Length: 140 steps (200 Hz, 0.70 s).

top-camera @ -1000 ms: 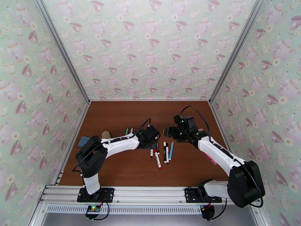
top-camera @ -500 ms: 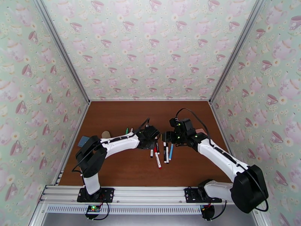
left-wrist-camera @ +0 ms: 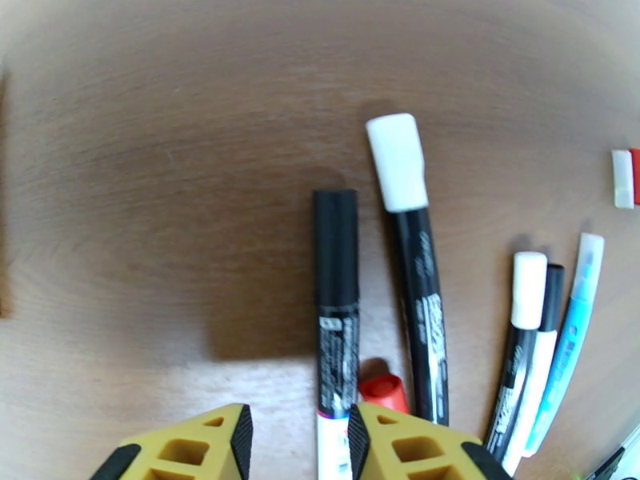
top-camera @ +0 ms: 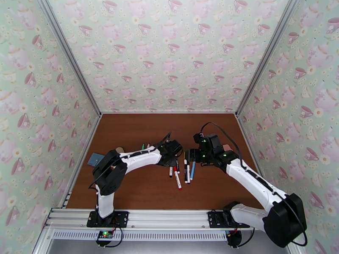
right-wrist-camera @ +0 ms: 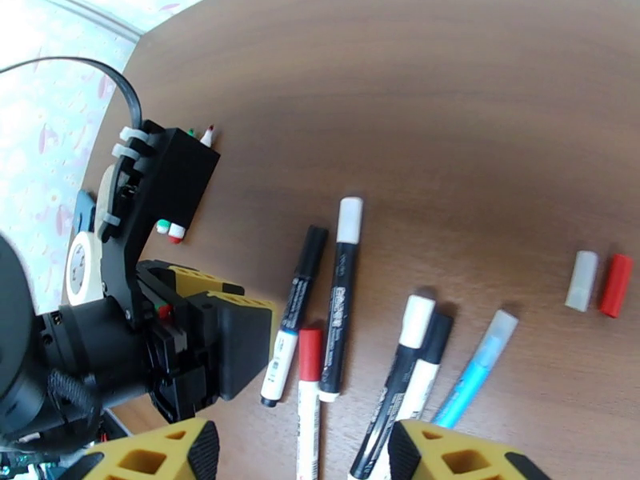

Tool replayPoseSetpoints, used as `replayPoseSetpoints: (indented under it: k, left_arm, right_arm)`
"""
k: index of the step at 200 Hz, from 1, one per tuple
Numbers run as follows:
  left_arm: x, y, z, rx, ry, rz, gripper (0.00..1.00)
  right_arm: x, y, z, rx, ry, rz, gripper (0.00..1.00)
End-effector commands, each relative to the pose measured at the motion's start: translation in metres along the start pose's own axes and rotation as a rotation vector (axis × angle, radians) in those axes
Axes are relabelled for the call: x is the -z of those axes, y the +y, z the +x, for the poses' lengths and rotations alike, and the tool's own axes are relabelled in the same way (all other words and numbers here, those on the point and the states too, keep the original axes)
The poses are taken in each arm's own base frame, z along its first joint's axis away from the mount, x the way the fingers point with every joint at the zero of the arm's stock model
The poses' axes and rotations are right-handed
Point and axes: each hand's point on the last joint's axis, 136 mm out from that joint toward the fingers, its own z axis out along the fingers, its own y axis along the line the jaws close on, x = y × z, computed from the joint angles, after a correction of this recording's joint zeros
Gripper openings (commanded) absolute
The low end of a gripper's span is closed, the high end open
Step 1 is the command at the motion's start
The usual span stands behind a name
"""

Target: Open the pen caps

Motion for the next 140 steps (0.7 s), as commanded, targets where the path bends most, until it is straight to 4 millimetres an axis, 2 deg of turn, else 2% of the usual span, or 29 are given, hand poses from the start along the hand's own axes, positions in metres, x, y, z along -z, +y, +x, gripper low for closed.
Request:
replayPoseSetpoints:
  k: [1,72,140]
  left_arm:
    - [-0.004,-0.003,-0.004,0.001,0.01,0.009,0.39]
    - [-0.019,-0.013,-0.004,0.003,0.048,0.051,0.39]
    - [-0.031,-0.007,0.003,-0.003,0.085,0.04,0.39]
  right_arm:
    - [0.002,-0.009,0.006,-0.015,-0.011,0.041,0.61]
    - [-0.002,-0.011,0.01,-0.034,-0.016,0.031,0.6]
    - [-0.007,-0.011,0.017,-0.056,-0.015,0.001,0.6]
